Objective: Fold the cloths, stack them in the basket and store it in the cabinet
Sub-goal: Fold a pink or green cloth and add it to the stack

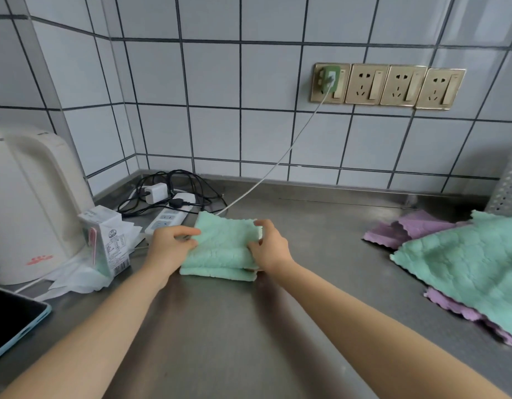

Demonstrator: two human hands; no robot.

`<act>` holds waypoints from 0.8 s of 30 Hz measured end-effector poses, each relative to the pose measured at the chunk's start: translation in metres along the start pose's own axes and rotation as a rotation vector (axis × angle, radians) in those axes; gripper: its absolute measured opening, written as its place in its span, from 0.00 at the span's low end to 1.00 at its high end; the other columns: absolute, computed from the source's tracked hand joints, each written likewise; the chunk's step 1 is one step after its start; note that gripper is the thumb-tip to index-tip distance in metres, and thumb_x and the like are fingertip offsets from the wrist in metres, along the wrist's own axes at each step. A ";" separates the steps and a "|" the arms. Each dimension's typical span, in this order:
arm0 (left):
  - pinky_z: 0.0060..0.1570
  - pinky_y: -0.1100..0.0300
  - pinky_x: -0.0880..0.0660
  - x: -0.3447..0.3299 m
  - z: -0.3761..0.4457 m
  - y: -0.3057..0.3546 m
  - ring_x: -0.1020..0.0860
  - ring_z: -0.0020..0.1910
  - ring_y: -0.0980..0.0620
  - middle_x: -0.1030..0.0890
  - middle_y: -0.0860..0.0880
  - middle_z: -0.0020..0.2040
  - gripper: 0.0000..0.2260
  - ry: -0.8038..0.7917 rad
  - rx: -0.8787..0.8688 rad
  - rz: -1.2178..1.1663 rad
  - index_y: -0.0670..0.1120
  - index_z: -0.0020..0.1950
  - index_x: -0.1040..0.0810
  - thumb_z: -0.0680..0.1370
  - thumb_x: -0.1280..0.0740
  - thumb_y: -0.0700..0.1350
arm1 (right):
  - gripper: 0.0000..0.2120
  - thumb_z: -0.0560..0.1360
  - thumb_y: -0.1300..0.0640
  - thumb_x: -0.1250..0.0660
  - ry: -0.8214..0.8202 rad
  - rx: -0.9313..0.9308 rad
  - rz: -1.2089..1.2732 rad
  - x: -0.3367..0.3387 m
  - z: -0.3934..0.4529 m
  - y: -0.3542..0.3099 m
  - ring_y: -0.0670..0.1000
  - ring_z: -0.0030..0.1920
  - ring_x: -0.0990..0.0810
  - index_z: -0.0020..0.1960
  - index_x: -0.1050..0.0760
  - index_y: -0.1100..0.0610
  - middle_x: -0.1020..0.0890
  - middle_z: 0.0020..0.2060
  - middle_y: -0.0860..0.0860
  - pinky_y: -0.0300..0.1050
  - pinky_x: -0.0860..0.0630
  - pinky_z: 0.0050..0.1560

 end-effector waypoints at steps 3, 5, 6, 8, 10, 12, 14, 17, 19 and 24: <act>0.51 0.63 0.30 -0.007 0.001 0.003 0.22 0.52 0.51 0.19 0.47 0.53 0.10 -0.033 -0.084 0.266 0.42 0.52 0.17 0.75 0.33 0.33 | 0.19 0.77 0.62 0.44 -0.024 0.003 -0.191 -0.009 -0.001 0.000 0.57 0.51 0.25 0.68 0.34 0.55 0.28 0.60 0.59 0.44 0.28 0.47; 0.55 0.60 0.29 -0.009 0.005 0.003 0.21 0.53 0.48 0.20 0.45 0.57 0.10 -0.052 -0.114 0.420 0.43 0.53 0.17 0.75 0.34 0.35 | 0.18 0.78 0.61 0.46 -0.029 0.025 -0.396 -0.011 -0.005 -0.002 0.60 0.51 0.24 0.67 0.34 0.56 0.34 0.61 0.57 0.47 0.28 0.46; 0.58 0.58 0.28 -0.008 0.005 0.004 0.21 0.54 0.47 0.21 0.44 0.58 0.10 -0.065 -0.109 0.474 0.44 0.53 0.17 0.75 0.34 0.36 | 0.17 0.79 0.59 0.47 -0.034 0.030 -0.456 -0.008 -0.008 -0.002 0.61 0.50 0.24 0.66 0.34 0.56 0.35 0.61 0.57 0.48 0.29 0.45; 0.61 0.54 0.29 -0.006 0.002 0.012 0.23 0.57 0.46 0.22 0.44 0.59 0.11 -0.080 -0.126 0.564 0.47 0.53 0.17 0.75 0.35 0.38 | 0.18 0.79 0.57 0.47 -0.079 0.051 -0.456 0.000 -0.013 -0.001 0.61 0.52 0.24 0.68 0.35 0.55 0.35 0.61 0.57 0.49 0.26 0.50; 0.62 0.52 0.30 -0.006 -0.011 0.035 0.25 0.59 0.45 0.23 0.46 0.59 0.11 -0.054 -0.248 0.647 0.46 0.55 0.18 0.75 0.36 0.38 | 0.21 0.79 0.55 0.44 -0.121 0.111 -0.426 0.016 -0.023 -0.003 0.60 0.59 0.26 0.71 0.36 0.55 0.33 0.64 0.58 0.50 0.28 0.59; 0.60 0.52 0.30 -0.012 -0.029 0.060 0.28 0.61 0.47 0.24 0.49 0.58 0.11 -0.042 -0.371 0.678 0.46 0.56 0.19 0.76 0.36 0.39 | 0.21 0.78 0.55 0.42 -0.127 0.191 -0.436 0.036 -0.035 -0.008 0.58 0.62 0.27 0.71 0.35 0.56 0.28 0.64 0.58 0.47 0.31 0.62; 0.59 0.55 0.31 -0.025 -0.051 0.083 0.28 0.62 0.49 0.24 0.51 0.59 0.12 -0.058 -0.434 0.657 0.47 0.58 0.20 0.77 0.37 0.40 | 0.19 0.78 0.55 0.41 -0.112 0.251 -0.446 0.064 -0.056 -0.011 0.56 0.60 0.26 0.68 0.31 0.57 0.24 0.60 0.56 0.43 0.31 0.60; 0.58 0.59 0.33 -0.053 -0.081 0.110 0.26 0.59 0.49 0.20 0.51 0.55 0.10 -0.076 -0.511 0.590 0.47 0.56 0.19 0.77 0.36 0.40 | 0.15 0.78 0.55 0.40 -0.056 0.314 -0.458 0.111 -0.086 -0.007 0.53 0.55 0.22 0.63 0.27 0.56 0.20 0.54 0.53 0.40 0.30 0.55; 0.54 0.56 0.30 -0.077 -0.101 0.131 0.24 0.56 0.50 0.18 0.53 0.50 0.09 -0.080 -0.554 0.523 0.49 0.53 0.18 0.77 0.35 0.42 | 0.13 0.77 0.56 0.39 0.016 0.338 -0.469 0.151 -0.106 -0.002 0.51 0.52 0.21 0.61 0.25 0.55 0.19 0.51 0.51 0.39 0.29 0.54; 0.49 0.54 0.25 -0.148 -0.147 0.183 0.22 0.50 0.54 0.18 0.56 0.45 0.07 -0.121 -0.627 0.384 0.53 0.50 0.18 0.76 0.33 0.45 | 0.09 0.77 0.58 0.38 0.183 0.298 -0.515 0.249 -0.140 0.029 0.49 0.43 0.19 0.55 0.22 0.54 0.17 0.45 0.50 0.35 0.28 0.46</act>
Point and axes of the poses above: each hand's wrist, its own z-axis towards the middle knuckle, its own x-axis out of the back of the hand, y = z × x, the point moved 8 cm from there along z, towards the middle knuckle
